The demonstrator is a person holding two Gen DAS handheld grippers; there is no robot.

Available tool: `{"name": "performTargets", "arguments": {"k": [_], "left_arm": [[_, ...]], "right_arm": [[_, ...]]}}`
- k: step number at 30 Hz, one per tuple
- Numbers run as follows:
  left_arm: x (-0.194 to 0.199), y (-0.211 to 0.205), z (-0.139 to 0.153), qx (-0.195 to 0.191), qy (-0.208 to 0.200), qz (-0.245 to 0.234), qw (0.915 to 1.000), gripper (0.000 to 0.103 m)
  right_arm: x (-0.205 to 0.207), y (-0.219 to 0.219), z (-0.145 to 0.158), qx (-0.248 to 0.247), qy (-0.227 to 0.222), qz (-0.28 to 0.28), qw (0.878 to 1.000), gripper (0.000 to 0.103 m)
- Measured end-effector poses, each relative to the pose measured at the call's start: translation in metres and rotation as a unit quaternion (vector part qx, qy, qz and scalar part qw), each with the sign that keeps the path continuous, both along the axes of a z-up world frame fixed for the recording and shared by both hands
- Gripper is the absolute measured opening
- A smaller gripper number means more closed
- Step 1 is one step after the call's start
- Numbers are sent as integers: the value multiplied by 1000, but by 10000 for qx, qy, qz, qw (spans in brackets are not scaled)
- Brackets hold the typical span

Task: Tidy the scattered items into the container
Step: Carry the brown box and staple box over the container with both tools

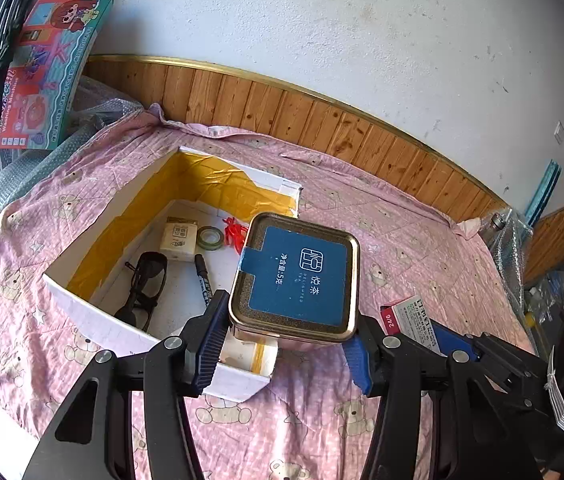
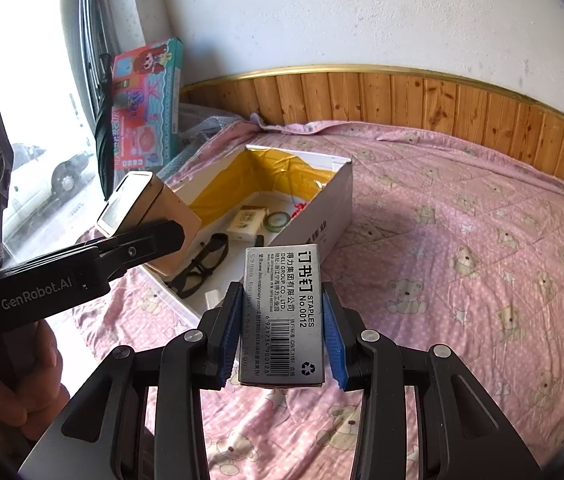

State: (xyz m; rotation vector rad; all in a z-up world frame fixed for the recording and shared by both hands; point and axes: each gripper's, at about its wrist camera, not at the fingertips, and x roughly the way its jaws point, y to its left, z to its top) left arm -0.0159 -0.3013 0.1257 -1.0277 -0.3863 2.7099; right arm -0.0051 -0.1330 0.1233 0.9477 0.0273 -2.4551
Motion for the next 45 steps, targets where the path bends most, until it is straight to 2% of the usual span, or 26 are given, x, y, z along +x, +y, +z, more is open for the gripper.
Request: {"name": "performTargets", "arguments": {"k": [28,45], "left_arm": [[-22,-34,0,-214,-156,490,9984,54],[-42,-56,6,-277,-110,776,9965,54]], "right_arm": [[-29,-52,35,129,512,609,9967,39],[-59,-61,45,-69,493,739,9960,39]]}}
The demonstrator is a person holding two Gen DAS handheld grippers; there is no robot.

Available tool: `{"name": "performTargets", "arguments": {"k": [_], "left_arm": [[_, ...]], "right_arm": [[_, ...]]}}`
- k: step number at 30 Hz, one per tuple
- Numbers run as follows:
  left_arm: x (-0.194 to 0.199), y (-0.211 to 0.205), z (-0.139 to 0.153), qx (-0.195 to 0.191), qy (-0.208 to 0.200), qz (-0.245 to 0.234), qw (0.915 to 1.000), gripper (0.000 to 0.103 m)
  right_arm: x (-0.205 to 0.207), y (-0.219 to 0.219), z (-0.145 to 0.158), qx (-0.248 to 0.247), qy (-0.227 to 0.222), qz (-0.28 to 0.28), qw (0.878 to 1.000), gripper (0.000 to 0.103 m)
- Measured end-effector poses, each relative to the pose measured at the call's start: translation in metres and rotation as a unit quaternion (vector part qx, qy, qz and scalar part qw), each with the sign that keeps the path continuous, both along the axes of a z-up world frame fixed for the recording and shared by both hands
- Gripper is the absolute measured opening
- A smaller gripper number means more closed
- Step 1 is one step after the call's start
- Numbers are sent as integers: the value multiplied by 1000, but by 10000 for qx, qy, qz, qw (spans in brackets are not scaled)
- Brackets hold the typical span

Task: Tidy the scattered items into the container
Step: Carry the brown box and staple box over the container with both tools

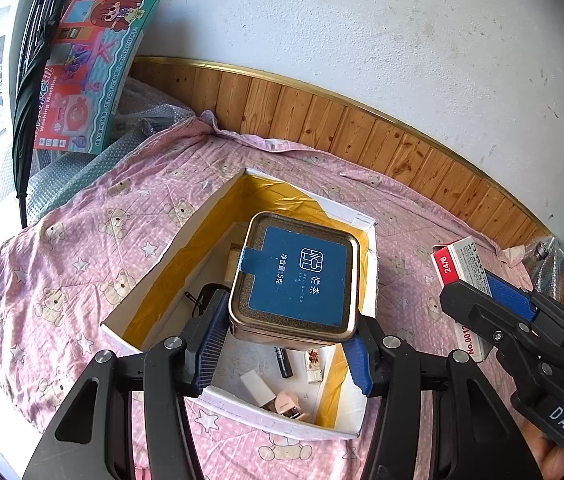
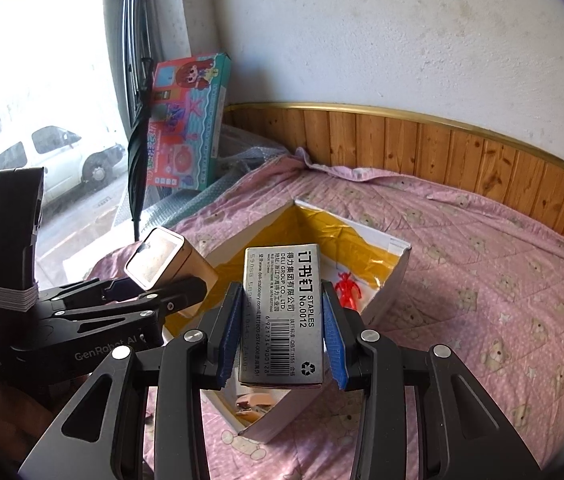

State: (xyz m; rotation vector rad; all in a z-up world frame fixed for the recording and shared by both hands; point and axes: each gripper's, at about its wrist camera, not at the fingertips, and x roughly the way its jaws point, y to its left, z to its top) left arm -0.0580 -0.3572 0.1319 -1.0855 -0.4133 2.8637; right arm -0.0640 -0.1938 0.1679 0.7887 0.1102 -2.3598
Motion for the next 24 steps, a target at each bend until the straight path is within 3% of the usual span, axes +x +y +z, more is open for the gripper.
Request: {"name": "performTargets", "arguments": {"k": [10,24], "left_arm": [[-14,-2,-1,-42,-68,48,10000,54],[-42,7,-25,-145,-422,8,9990,54]], "right_arm": [[-30,-10,-2,-196,-283,128,9993,39],[-82,-18,-25,-401,-926,161,9948,39]]}}
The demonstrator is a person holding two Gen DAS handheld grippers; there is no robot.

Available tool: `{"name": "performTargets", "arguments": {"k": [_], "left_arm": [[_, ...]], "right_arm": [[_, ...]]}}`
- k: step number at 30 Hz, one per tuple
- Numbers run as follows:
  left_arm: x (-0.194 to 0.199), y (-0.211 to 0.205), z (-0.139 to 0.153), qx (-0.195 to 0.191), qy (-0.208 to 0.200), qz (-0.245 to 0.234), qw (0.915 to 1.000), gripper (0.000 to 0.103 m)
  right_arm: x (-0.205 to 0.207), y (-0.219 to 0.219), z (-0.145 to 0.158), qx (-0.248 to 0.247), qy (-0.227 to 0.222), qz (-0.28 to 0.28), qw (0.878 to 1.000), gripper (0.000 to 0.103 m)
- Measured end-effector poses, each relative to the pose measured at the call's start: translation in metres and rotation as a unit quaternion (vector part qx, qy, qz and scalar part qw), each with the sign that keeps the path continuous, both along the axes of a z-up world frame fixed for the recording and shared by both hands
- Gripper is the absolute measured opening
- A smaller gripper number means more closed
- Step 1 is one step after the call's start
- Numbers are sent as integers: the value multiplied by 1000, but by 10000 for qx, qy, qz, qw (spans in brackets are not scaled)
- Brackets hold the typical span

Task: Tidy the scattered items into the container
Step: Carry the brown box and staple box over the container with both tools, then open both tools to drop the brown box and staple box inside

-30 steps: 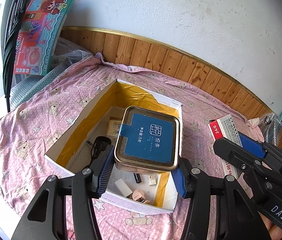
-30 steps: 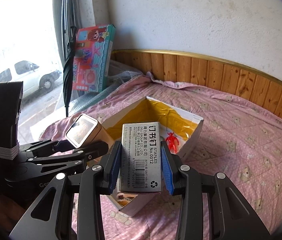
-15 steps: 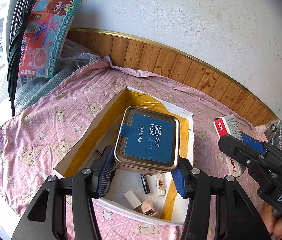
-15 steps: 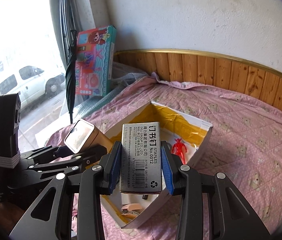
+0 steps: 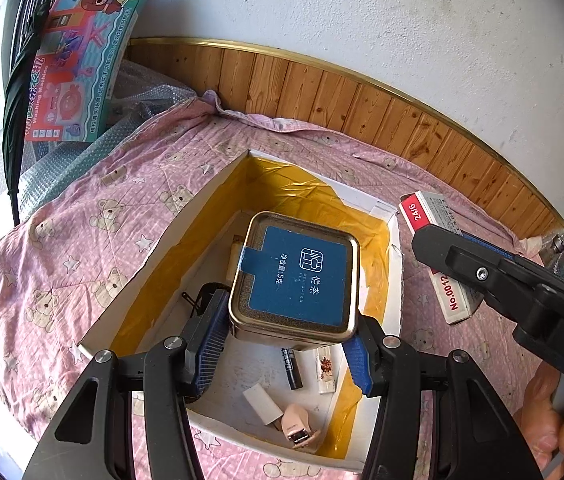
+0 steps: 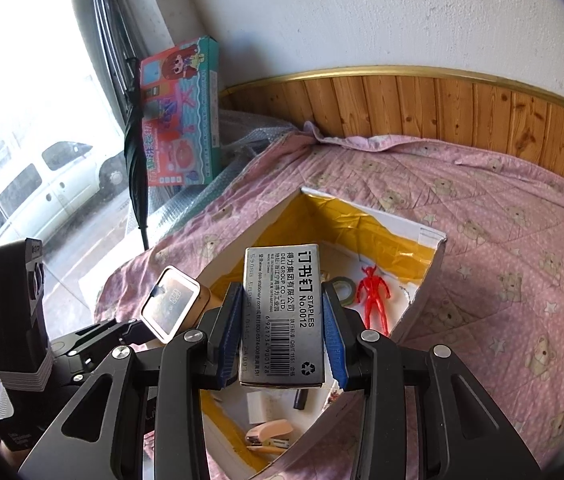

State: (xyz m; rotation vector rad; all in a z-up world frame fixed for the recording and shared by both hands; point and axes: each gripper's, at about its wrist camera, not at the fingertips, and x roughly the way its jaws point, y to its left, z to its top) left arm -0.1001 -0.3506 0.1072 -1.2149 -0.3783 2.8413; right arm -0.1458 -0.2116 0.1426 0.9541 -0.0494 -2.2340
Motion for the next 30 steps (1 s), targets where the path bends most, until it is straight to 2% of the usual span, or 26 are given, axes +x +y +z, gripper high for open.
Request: {"name": "performTargets", "arguments": {"k": [19,30], "left_arm": [[-25,-3,-38,338,-744,21,9967,54],[-32,2,-45,106,-821,1,9966,54]], "right_arm": [[-71,-22,-40,156,-803,140,9965,39],[-93,-39,-54,512,-975,255,9936,39]]}}
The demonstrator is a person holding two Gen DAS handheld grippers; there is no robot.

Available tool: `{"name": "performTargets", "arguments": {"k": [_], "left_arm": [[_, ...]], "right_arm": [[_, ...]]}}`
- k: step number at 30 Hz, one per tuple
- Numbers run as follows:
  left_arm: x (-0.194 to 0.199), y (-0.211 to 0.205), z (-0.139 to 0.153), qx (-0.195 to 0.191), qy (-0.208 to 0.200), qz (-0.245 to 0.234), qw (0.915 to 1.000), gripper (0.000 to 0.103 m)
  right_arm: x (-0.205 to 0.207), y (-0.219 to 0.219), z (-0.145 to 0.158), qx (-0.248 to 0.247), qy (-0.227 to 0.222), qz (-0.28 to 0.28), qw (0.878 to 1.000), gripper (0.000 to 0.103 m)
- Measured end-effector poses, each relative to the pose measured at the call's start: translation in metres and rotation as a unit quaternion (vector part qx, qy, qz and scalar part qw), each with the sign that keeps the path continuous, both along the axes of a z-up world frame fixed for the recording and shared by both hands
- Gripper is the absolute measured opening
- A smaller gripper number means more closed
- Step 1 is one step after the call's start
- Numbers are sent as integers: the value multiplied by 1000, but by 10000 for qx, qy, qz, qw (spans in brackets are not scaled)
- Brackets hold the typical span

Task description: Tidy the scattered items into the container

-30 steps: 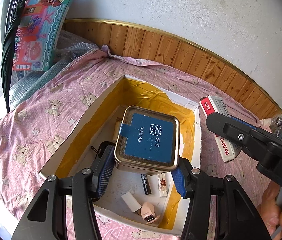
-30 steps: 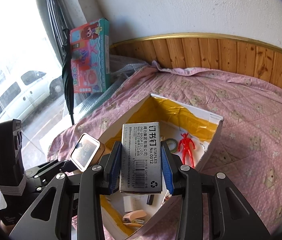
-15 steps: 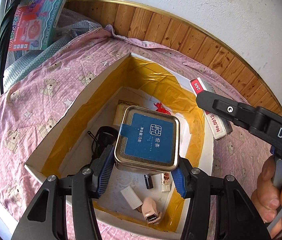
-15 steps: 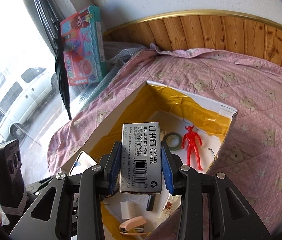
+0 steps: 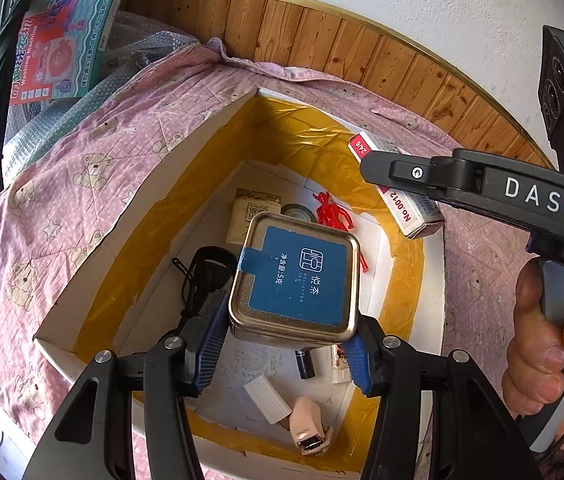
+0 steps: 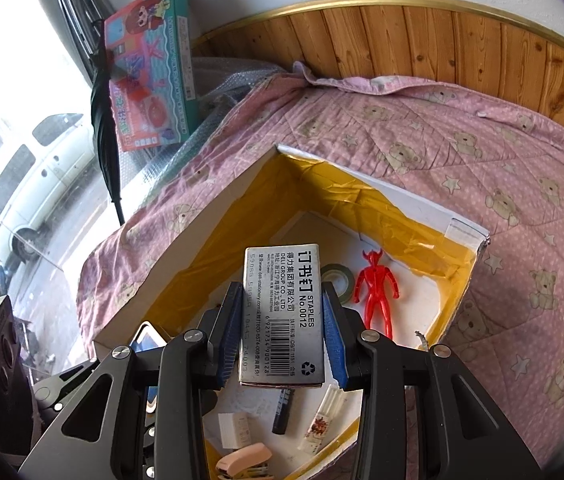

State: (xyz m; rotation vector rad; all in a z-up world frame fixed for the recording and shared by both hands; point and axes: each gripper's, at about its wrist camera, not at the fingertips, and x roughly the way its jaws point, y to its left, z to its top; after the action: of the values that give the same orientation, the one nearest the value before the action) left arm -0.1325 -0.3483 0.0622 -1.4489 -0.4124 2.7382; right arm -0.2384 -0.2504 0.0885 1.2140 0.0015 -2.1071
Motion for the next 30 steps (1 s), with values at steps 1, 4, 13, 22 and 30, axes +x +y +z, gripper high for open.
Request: {"name": "performTargets", "arguments": {"k": [1,4,13,22,30], "left_arm": [[-1,0,0,-8,-2,2,10000,54],[-3,-2,-3,-16,-48,38,10000,54],[-13,-5,-11,-101,-132,88,9998,55],[-2,-21,-16,263,-317,182,9990,57],[27,-15,7,269,-122,99,9995,57]], "right_arm": [[-1,-2,-1,31,-21,-1,10000,39],[-3,-4,-5,99,-56,11,9999,39],[-8,-3,-18,244,-66,-87,9996,44],[15,21,-14,117,-127,-237,9996,48],[56,27,3,145,108,-66,9998,48]]}}
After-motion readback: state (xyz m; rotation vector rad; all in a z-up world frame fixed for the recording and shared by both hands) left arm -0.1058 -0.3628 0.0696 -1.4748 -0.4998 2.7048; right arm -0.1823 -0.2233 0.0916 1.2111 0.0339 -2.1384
